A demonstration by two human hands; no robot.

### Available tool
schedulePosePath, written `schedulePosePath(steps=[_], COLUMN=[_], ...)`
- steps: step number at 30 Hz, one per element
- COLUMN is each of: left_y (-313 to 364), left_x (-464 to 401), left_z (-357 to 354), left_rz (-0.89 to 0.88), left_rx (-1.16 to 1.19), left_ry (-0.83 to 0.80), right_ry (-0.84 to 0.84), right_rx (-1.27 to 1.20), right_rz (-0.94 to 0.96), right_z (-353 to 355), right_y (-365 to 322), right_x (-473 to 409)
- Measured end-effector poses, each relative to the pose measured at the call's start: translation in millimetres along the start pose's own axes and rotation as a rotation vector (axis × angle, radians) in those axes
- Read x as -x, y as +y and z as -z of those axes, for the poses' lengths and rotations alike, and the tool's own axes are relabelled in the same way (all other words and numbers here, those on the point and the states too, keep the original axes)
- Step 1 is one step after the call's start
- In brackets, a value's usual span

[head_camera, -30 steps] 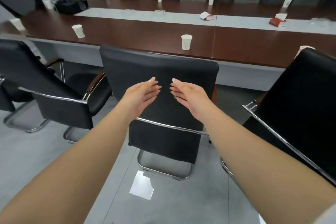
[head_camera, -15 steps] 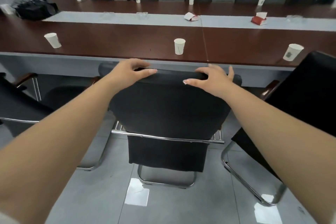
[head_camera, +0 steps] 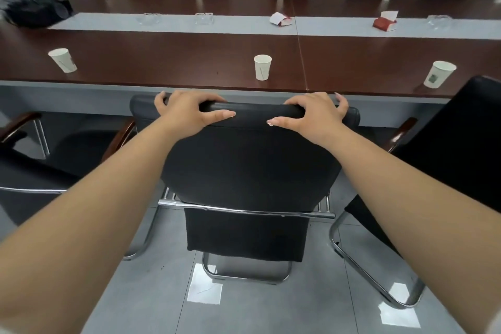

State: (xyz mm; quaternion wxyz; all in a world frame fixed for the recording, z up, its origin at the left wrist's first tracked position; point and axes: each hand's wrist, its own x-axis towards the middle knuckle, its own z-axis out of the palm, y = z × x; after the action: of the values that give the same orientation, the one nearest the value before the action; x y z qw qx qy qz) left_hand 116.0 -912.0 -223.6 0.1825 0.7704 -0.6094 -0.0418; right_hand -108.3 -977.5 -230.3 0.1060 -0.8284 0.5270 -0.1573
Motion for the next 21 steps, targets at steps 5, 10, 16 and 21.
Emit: schedulePosePath(steps=[5, 10, 16, 21], left_y=[3, 8, 16, 20], left_x=[-5, -2, 7, 15], left_z=[-3, -6, -4, -2], left_rz=[0.01, 0.023, 0.041, 0.058], left_rx=[-0.015, 0.001, 0.044, 0.073], left_ry=[0.027, 0.055, 0.063, 0.053], right_ry=[-0.017, -0.013, -0.03, -0.045], right_rx=[-0.047, -0.067, -0.077, -0.136], right_rz=[0.016, 0.013, 0.005, -0.002], right_z=[4, 6, 6, 11], right_y=[4, 7, 9, 11], right_x=[-5, -5, 2, 8])
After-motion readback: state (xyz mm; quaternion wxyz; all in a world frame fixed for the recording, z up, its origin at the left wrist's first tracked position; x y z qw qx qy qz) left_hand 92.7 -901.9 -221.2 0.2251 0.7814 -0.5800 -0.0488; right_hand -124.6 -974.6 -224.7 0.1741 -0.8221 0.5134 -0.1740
